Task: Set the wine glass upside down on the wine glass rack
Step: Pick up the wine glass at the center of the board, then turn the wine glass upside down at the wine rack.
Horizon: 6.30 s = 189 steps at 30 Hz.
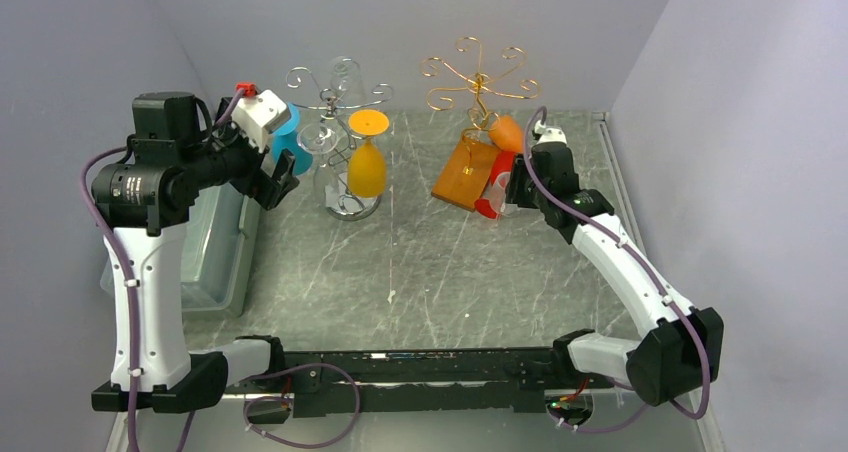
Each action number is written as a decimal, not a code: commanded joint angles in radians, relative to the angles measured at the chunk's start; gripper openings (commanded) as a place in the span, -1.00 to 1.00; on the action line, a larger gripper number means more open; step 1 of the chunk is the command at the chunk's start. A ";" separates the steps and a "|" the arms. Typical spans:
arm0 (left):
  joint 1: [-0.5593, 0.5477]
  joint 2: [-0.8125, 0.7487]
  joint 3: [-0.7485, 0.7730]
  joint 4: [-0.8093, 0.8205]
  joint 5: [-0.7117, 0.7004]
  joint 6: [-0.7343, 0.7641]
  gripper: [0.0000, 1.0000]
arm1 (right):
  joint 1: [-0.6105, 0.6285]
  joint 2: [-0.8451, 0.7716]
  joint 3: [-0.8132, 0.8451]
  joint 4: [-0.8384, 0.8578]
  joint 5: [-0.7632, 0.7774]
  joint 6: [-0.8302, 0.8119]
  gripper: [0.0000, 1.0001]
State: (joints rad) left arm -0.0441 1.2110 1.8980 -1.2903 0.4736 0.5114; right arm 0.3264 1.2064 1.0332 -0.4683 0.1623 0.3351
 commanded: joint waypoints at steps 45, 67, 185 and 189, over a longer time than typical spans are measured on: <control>-0.003 -0.044 -0.025 0.137 0.270 -0.072 0.98 | -0.018 -0.154 0.191 -0.185 -0.228 -0.025 -1.00; -0.245 0.130 0.013 0.283 0.425 -0.345 0.99 | -0.020 -0.255 0.297 0.441 -0.690 0.248 -1.00; -0.807 0.171 0.044 0.488 -0.471 0.356 0.99 | 0.035 -0.314 -0.348 0.764 -0.262 -0.262 0.13; -0.807 0.171 0.050 0.464 -0.471 0.349 0.99 | 0.001 -0.265 -0.334 0.790 -0.268 -0.283 0.13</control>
State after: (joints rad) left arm -0.8474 1.3808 1.9076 -0.7925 0.0238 0.9115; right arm 0.3527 0.9112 0.6441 0.2146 -0.0860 0.0944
